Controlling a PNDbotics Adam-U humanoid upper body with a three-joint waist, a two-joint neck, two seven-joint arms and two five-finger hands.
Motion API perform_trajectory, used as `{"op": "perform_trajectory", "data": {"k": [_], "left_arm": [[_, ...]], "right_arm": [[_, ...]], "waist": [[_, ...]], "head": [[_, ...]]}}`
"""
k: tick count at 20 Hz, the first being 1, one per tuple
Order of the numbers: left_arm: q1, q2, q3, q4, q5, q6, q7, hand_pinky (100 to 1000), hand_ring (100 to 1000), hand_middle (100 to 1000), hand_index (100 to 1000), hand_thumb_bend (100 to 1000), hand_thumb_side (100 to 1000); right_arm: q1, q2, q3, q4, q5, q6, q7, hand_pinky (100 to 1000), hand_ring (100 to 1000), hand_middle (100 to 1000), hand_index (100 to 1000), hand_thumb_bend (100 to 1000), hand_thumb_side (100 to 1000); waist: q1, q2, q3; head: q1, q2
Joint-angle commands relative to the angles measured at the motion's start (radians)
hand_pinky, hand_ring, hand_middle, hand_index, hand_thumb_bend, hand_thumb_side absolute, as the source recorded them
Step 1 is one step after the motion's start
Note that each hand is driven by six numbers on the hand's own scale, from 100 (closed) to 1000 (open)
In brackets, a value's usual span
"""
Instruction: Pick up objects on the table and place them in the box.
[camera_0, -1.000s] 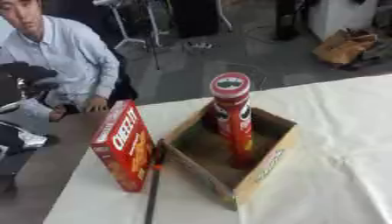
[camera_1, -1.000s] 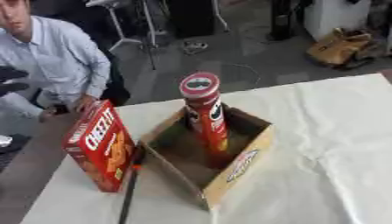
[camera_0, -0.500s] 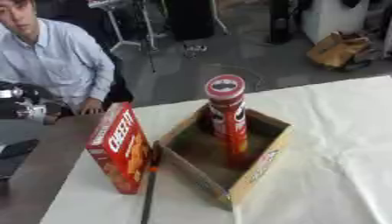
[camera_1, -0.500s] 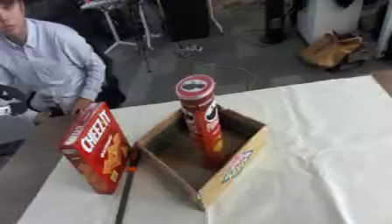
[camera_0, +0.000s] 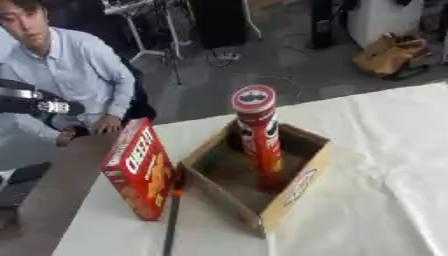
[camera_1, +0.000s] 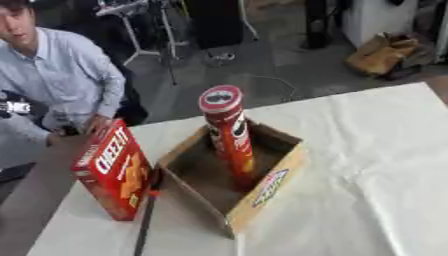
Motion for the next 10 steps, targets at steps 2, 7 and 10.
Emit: {"op": "perform_trajectory", "data": {"k": [2,7,10], "left_arm": [[-0.073,-0.013,-0.021,0.091,-0.063,-0.040,-0.004,1000,1000,1000,1000,496,1000],[-0.115,-0.053,-0.020,0.182,-0.118,-0.091,-0.004,1000,1000,1000,1000,524,1000],[-0.137,-0.080,-0.024,0.232,-0.146,-0.111,-0.004,1000,1000,1000,1000,524,1000]], "right_arm": [[-0.009,-0.015,-0.001,-0.011,-0.007,0.015,0.002,889,895,642,638,100,1000],[-0.010,-0.013,-0.004,-0.011,-0.008,0.021,-0.001,889,894,638,638,100,1000],[-0.009,-0.010,-0.005,-0.011,-0.007,0.026,-0.002,888,894,636,637,100,1000]], "waist": [[-0.008,-0.022,0.004],[-0.008,-0.026,0.003],[-0.008,-0.027,0.003]], "head": [[0.009,0.012],[0.012,0.010],[0.013,0.010]]}}
